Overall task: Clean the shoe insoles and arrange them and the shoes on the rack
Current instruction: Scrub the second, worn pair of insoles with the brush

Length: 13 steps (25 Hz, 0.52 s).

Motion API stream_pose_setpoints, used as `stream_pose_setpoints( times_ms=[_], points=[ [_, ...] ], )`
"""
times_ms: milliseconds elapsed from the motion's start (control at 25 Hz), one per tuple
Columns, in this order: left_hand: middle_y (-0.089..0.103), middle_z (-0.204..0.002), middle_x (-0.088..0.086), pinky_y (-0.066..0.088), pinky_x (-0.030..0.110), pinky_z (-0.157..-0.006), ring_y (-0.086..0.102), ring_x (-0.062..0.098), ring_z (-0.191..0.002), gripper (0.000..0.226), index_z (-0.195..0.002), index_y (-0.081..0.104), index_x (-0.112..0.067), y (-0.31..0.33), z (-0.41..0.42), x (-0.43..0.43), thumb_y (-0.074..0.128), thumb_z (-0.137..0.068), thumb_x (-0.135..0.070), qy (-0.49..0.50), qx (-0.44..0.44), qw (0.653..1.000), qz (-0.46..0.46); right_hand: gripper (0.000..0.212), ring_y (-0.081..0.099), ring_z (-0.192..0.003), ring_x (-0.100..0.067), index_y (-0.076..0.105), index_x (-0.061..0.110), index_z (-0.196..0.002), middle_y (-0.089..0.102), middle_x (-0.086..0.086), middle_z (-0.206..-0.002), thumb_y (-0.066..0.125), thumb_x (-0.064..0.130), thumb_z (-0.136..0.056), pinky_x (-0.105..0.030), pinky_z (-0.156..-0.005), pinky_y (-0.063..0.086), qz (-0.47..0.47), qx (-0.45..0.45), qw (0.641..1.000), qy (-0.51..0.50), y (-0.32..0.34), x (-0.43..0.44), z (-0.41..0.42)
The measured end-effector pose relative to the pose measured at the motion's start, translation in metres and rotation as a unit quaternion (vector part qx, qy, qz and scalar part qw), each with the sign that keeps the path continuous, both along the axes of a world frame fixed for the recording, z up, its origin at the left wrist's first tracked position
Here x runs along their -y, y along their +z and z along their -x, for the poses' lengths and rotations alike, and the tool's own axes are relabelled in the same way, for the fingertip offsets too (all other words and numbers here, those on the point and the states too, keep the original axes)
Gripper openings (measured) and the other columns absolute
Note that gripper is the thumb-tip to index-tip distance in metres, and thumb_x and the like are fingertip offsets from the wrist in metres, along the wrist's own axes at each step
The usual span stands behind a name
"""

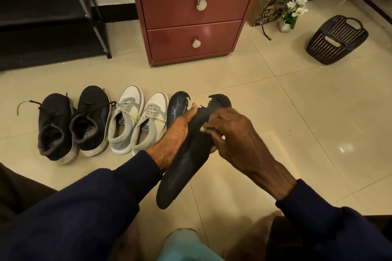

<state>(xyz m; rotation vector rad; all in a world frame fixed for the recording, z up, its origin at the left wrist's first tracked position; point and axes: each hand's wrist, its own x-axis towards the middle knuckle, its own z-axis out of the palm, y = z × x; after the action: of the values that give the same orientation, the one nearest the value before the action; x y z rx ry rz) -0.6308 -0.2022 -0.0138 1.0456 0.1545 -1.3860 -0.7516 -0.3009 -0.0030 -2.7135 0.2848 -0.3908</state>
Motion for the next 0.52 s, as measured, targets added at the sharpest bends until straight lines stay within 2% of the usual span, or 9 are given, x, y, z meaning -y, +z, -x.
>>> stream_pose_setpoints(
  times_ms=[80,120,200,280,320,440,520],
  points=[
    [0.072,-0.122,0.013,0.054,0.046,-0.095,0.071,0.030,-0.106,0.050,-0.121,0.072,-0.012,-0.003,-0.002,0.002,0.048,-0.103,-0.052,0.008,0.001,1.000,0.011,0.021,0.064,-0.084,-0.026,0.076,0.008,-0.095,0.070,-0.009,-0.091,0.078,-0.002,-0.076,-0.036,-0.075,0.056,0.012,-0.017,0.998,0.056,0.009,-0.004,0.006],
    [0.073,-0.116,0.013,0.053,0.047,-0.095,0.071,0.030,-0.101,0.053,-0.114,0.076,-0.012,-0.003,-0.001,0.003,0.047,-0.103,-0.054,-0.002,0.000,1.000,0.010,0.020,0.064,-0.082,-0.028,0.076,0.007,-0.093,0.070,-0.010,-0.090,0.079,-0.002,-0.075,-0.038,-0.074,0.057,0.020,-0.009,0.999,0.039,0.012,0.003,0.007],
    [0.075,-0.105,0.017,0.058,0.042,-0.080,0.072,0.033,-0.085,0.063,-0.112,0.078,-0.010,0.000,0.001,0.003,0.042,-0.101,-0.061,-0.035,-0.001,0.999,0.015,0.019,0.064,-0.079,-0.030,0.075,0.007,-0.090,0.070,-0.011,-0.088,0.082,0.001,-0.073,-0.045,-0.071,0.057,0.021,0.033,0.998,-0.041,0.015,0.026,0.000],
    [0.074,-0.104,0.021,0.059,0.036,-0.063,0.073,0.035,-0.077,0.070,-0.127,0.069,-0.008,0.001,0.002,0.004,0.038,-0.101,-0.065,-0.055,-0.003,0.998,0.025,0.012,0.064,-0.077,-0.026,0.075,0.008,-0.089,0.071,-0.009,-0.088,0.077,0.003,-0.079,-0.044,-0.071,0.056,-0.010,0.064,0.993,-0.102,0.018,0.036,-0.003],
    [0.073,-0.103,0.020,0.059,0.036,-0.062,0.072,0.034,-0.076,0.069,-0.126,0.070,-0.008,0.001,0.001,0.004,0.039,-0.100,-0.065,-0.052,-0.004,0.998,0.027,0.011,0.064,-0.078,-0.024,0.075,0.008,-0.091,0.071,-0.008,-0.089,0.076,0.004,-0.081,-0.042,-0.072,0.056,-0.021,0.073,0.991,-0.108,0.017,0.033,-0.002],
    [0.075,-0.103,0.014,0.058,0.042,-0.074,0.070,0.030,-0.083,0.058,-0.094,0.084,-0.014,0.001,-0.004,0.002,0.048,-0.100,-0.059,-0.013,-0.011,0.999,0.029,0.021,0.063,-0.082,-0.027,0.074,0.004,-0.097,0.068,-0.012,-0.094,0.079,0.001,-0.077,-0.036,-0.074,0.055,0.011,0.031,0.999,-0.043,0.008,0.007,0.001],
    [0.075,-0.102,0.013,0.058,0.042,-0.075,0.069,0.030,-0.085,0.056,-0.091,0.084,-0.016,0.002,-0.005,-0.001,0.049,-0.100,-0.058,-0.010,-0.010,1.000,0.023,0.027,0.064,-0.084,-0.030,0.072,0.001,-0.100,0.068,-0.015,-0.096,0.082,0.000,-0.074,-0.038,-0.075,0.056,0.020,0.020,0.999,-0.022,0.003,0.009,0.000]
  ],
)
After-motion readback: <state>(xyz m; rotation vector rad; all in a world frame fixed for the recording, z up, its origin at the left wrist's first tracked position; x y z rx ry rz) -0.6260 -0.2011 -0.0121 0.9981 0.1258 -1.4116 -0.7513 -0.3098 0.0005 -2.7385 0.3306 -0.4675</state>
